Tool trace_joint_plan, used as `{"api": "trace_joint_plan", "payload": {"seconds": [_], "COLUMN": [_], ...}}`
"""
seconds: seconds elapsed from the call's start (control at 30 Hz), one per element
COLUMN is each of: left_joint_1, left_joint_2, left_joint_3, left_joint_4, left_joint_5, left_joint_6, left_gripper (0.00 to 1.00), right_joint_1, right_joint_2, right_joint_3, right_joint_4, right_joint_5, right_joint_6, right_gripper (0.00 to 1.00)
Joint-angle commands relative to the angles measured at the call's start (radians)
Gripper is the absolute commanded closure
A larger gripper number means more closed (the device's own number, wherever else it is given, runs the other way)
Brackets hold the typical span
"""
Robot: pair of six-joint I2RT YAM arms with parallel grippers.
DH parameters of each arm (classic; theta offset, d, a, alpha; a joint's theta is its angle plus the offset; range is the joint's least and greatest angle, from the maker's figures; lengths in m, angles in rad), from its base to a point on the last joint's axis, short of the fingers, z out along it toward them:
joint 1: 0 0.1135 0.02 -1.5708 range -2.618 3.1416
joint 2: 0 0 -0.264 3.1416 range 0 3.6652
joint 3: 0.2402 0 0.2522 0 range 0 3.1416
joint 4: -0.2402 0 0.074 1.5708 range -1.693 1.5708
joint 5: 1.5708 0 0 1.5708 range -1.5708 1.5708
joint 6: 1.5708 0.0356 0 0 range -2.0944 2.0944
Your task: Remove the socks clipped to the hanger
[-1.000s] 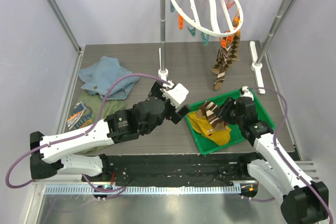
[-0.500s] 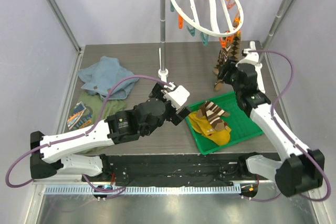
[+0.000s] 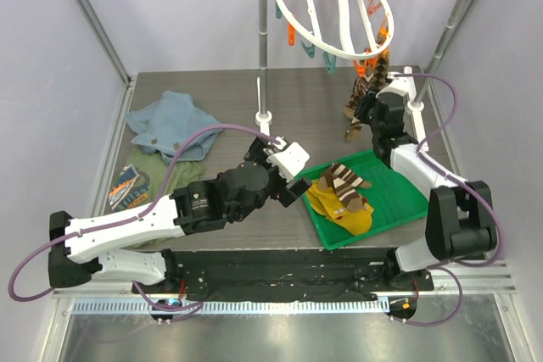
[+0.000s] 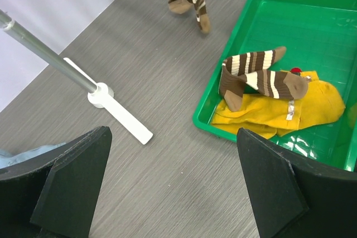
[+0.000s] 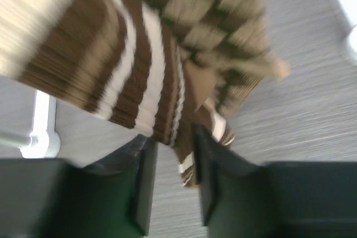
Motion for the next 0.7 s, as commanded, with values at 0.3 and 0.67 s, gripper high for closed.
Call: {"api": "trace_joint_plan", "payload": {"seconds": [0.3, 0.67], "left_joint_1": [-0.007, 0.007], "left_joint_2": [-0.019, 0.073], "left_joint_3": [-0.007, 0.032], "left_joint_4": [0.069, 0.039], "left_joint_5": [-0.015, -0.024], "left_joint_6": [0.016, -0.047], "left_gripper": [0.00, 0.00], "right_joint_1": [0.004, 0.051], "right_joint_2": [-0.102, -0.372], "right_joint_3": [0.055, -0.024], "right_joint_4": [-0.074, -0.219], "right_joint_5": [-0.203, -0.447], "right_joint_6": [0.052, 0.175], "right_gripper": [0.99, 0.99]}}
